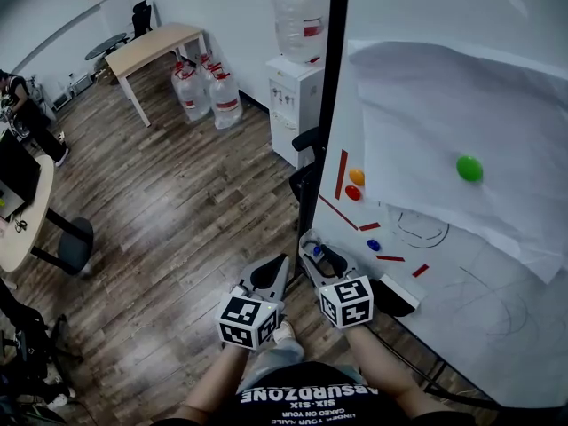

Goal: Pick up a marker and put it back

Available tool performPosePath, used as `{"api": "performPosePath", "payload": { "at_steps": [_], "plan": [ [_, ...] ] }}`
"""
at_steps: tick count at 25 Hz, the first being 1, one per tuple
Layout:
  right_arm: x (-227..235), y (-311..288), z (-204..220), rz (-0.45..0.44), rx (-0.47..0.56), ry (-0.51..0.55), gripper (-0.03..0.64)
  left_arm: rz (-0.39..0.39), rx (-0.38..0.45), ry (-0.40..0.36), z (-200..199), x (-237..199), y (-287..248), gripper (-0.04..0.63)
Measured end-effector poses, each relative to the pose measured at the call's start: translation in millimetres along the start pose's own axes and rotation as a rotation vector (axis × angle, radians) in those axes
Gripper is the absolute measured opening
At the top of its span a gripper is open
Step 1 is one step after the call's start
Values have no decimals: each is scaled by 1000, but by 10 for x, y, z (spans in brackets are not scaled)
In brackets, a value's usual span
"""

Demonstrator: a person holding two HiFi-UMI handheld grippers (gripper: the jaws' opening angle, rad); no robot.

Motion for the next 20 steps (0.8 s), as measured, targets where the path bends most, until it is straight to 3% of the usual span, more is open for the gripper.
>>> {"api": "performPosePath", "payload": {
  "at_steps": [11, 20],
  "plan": [
    [70, -63, 47, 21, -25, 14, 83, -4, -16, 13, 40, -27, -32, 8],
    [111, -36, 60, 27, -30, 24, 75, -6, -22, 14, 62, -3, -66, 8]
  ]
}}
Point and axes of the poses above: the fingertips, and each gripper's own axes: y backward along the fingers, x to its right, z out of its underside, the point moved 5 cm from there along y, backward along the fingers, and after that the axes turned 13 degrees about -z, right-handed, at the moved point
